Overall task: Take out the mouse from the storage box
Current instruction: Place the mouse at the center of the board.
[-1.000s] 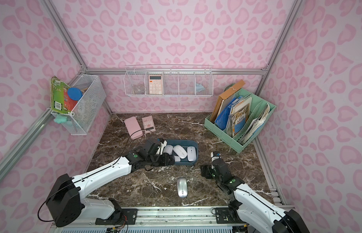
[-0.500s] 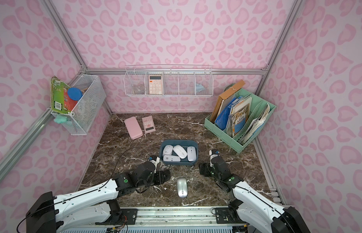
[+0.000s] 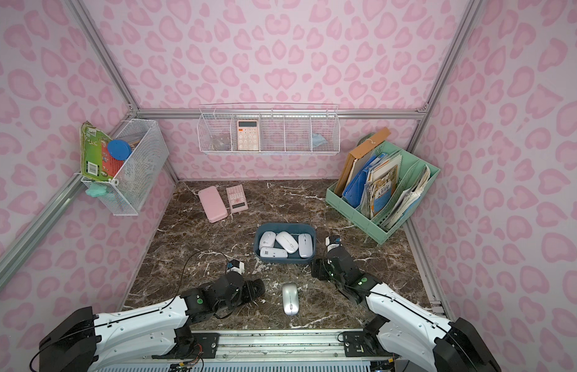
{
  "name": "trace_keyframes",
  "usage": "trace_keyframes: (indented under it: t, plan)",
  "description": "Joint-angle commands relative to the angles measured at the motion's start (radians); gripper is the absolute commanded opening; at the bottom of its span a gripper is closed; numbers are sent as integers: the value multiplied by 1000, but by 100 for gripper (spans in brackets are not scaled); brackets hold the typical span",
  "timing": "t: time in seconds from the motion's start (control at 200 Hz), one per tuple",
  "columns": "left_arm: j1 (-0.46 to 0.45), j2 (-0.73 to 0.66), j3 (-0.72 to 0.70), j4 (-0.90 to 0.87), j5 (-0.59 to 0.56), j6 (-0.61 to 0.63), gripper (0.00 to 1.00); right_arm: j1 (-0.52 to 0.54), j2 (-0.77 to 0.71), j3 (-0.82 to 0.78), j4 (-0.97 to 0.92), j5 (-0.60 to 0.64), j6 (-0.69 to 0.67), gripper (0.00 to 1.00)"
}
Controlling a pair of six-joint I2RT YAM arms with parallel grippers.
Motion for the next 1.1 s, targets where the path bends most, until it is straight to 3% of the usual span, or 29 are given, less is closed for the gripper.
trace_keyframes:
  t: [0.0,0.42,0.705,0.87,1.095]
  plan:
    - [-1,26,-20,60,-4,-33,40,8,6,25,-22,30,7,82]
    - [-1,141,-43,124,16,-65,53,123,99,107,-72,123,46,82]
    - [-1,92,-25,-10,-31,-82,82,154,134,149,-98,156,37,82]
    - [-1,-32,-2,-258,-121,-93,94,168,161,198,-117,184,1,82]
    - [4,-271,132,-695,-347,24,99,168,256,333,-148,180,-98,83]
